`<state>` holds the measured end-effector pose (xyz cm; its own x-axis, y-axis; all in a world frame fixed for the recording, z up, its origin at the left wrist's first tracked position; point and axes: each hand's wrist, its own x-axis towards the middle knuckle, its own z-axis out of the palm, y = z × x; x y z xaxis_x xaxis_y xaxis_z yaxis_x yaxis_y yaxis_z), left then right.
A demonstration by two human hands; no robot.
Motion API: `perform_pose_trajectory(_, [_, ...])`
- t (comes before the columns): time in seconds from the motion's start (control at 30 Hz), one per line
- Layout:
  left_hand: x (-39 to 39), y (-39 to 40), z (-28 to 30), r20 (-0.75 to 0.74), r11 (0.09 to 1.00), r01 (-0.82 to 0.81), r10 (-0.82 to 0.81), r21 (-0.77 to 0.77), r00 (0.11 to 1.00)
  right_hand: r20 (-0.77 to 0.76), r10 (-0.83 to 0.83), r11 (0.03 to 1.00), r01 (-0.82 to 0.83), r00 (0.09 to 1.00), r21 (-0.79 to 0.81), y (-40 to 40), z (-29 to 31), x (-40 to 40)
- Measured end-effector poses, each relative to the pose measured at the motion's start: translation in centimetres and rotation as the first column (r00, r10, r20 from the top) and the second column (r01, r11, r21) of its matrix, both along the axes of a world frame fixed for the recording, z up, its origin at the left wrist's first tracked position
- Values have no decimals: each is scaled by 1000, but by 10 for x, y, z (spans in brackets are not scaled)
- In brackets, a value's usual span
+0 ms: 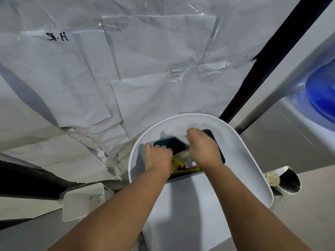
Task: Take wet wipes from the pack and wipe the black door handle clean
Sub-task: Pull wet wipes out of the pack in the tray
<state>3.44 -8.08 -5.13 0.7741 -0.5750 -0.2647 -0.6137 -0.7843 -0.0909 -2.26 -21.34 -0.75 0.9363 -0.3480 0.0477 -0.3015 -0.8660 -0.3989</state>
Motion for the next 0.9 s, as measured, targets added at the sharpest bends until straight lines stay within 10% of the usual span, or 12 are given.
perform_pose_trajectory(0.17, [1,4,6,18,999,-41,41,13,999,-606,127,988,-45,785,149,5,-35,10])
perform_pose_trajectory(0.3, [0,8,4,25,999,-40,41,-31,999,-459,55,939,111,887,327,-4,-36,5])
perform_pose_trajectory(0.53, [-1,11,-3,2,971,-93,96,-220,995,-460,37,998,-14,887,54,-5,-39,-2])
perform_pose_trajectory(0.9, [-10,20,15,-142,803,-223,173,-553,975,-210,-285,671,351,935,653,-8,-17,-3])
